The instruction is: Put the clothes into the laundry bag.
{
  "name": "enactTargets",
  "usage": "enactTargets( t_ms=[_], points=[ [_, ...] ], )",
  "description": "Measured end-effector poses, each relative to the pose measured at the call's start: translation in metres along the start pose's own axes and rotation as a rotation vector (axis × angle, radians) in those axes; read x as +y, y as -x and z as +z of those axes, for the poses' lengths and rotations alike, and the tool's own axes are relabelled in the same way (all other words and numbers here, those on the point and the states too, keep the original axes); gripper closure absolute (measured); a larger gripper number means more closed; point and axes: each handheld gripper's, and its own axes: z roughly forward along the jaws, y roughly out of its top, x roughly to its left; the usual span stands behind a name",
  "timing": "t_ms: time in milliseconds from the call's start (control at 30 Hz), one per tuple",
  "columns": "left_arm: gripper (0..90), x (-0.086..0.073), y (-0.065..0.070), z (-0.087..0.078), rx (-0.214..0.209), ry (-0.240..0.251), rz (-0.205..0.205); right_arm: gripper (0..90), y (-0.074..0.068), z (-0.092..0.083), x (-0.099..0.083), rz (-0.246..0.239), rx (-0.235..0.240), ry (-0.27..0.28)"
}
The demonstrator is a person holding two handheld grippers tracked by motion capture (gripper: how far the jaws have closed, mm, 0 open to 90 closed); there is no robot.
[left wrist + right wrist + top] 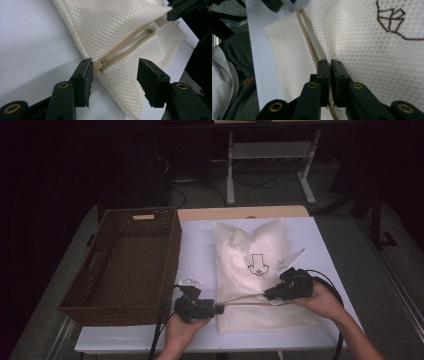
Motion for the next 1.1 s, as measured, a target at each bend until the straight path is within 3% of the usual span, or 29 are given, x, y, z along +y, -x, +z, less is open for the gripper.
enactTargets(
  t_ms=[133, 367, 500, 600, 733, 967, 1100],
  points=[
    [49.9, -0.004, 0.0, 0.0, -0.002, -0.031, -0.007, 76.3, -0.008, -0.001, 0.01, -0.029, 0.012, 0.038],
    [51.8, -0.013, -0.005, 0.01, -0.025, -0.086, -0.042, 71.3, -0.022, 0.007, 0.026, -0.089, 0.003, 0.041],
    [61.4, -0.012, -0.006, 0.012, -0.016, -0.076, -0.029, 69.9, -0.025, 0.015, 0.031, -0.118, -0.015, 0.008],
    [71.8, -0.012, -0.007, 0.015, -0.005, -0.076, -0.012, 70.1, -0.028, 0.02, 0.033, -0.127, -0.006, 0.012],
    [86.3, -0.012, -0.011, 0.017, -0.027, -0.059, -0.009, 68.7, -0.036, 0.035, 0.04, -0.165, -0.004, -0.025],
    [88.1, -0.008, -0.007, 0.004, -0.056, -0.016, 0.02, 65.3, -0.04, 0.063, 0.052, -0.206, -0.028, -0.098],
    [88.2, -0.003, -0.003, -0.003, -0.065, 0.005, 0.036, 68.4, -0.043, 0.074, 0.058, -0.223, -0.045, -0.121]
  ],
)
